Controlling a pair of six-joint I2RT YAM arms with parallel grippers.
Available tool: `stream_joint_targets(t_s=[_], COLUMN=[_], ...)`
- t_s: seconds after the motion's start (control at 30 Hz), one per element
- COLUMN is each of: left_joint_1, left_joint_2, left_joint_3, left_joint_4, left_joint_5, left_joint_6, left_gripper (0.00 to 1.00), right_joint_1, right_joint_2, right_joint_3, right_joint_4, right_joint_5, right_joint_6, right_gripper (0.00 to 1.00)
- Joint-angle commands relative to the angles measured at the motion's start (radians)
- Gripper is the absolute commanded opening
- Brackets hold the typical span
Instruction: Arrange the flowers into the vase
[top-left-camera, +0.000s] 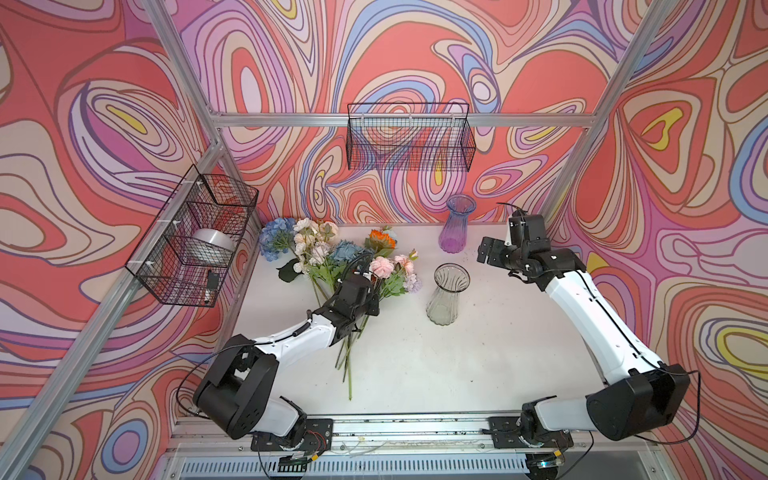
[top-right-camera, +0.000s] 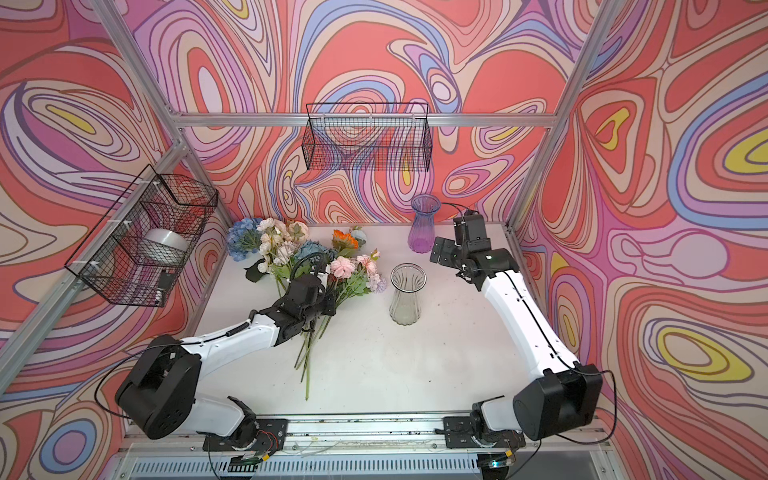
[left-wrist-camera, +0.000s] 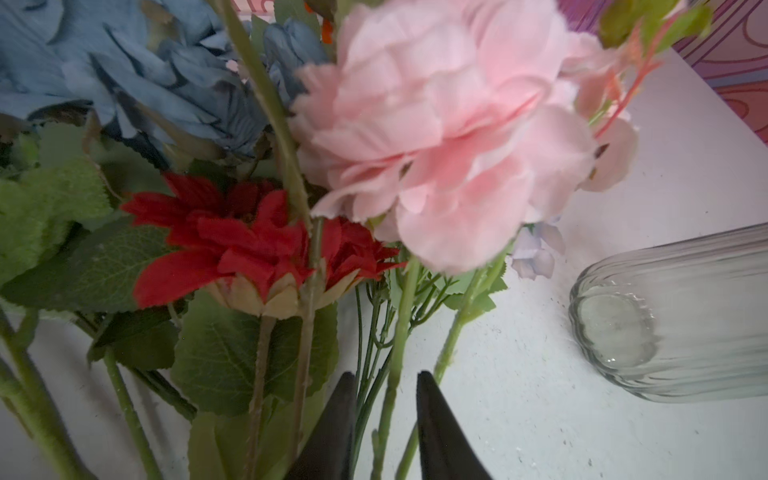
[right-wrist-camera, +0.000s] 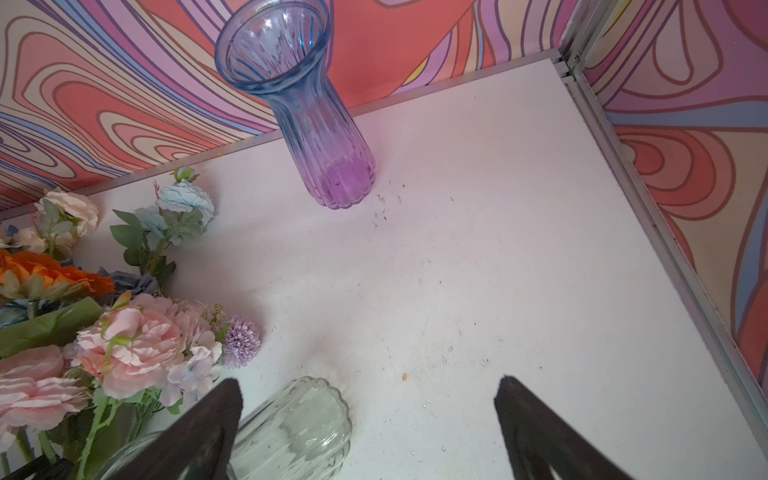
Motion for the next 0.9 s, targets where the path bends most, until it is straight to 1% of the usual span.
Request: stream_joint_targets(t_s=[0.0,0.07,0.23,0.4,0.57,0.67,0.77,0.83,0.87], left_joint_1=[-0.006,-0.006,-0.006,-0.006,-0.005,-0.006,-0.002,0.019,0.037], left_joint_2=[0.039,0.051,0.044,-0.004,-0.049,-0.068,-0.063,-0.047,-0.037], left_joint_3=[0.028,0.035,0.048,0.053,0.027,-0.028,-0.104,-0.134,-0.145], left_joint_4=[0.017,0.021,0.022,0.044,0.145,0.28,0.472,0.566,0.606], left_joint_5=[-0.035,-0.035,-0.005,0.053,0.112,0.101,0.104,0.138,0.173], left_joint_6=[0.019,0.023,0.013,-0.01,-0.031,-0.017,0.039,0.046,0.034], left_gripper=[0.26,0.21,0.01,0.0,0.0,0.0,0.0,0.0,0.0], right_joint_1=[0.001,0.002,0.002,0.001,0.002,0.002,0.001,0.001,0.002], right_joint_2=[-0.026,-0.034,-0.041,-0.044,-0.062,-0.091,-0.142,-0.178,-0.198], right_joint_3=[-0.021,-0.026,-0.026,-0.021,-0.036,-0.074,-0.127,-0.165,-0.183], right_joint_4=[-0.001,0.0,0.004,0.019,0.067,0.129,0.207,0.263,0.291], right_joint_5=[0.033,0.037,0.039,0.018,-0.016,-0.05,-0.087,-0.104,-0.114], right_joint_6=[-0.015,-0.017,-0.018,-0.015,-0.015,-0.018,-0.038,-0.045,-0.051], right_gripper=[0.98,0.98,0.98,0.98,0.98,0.98,0.98,0.98,0.98])
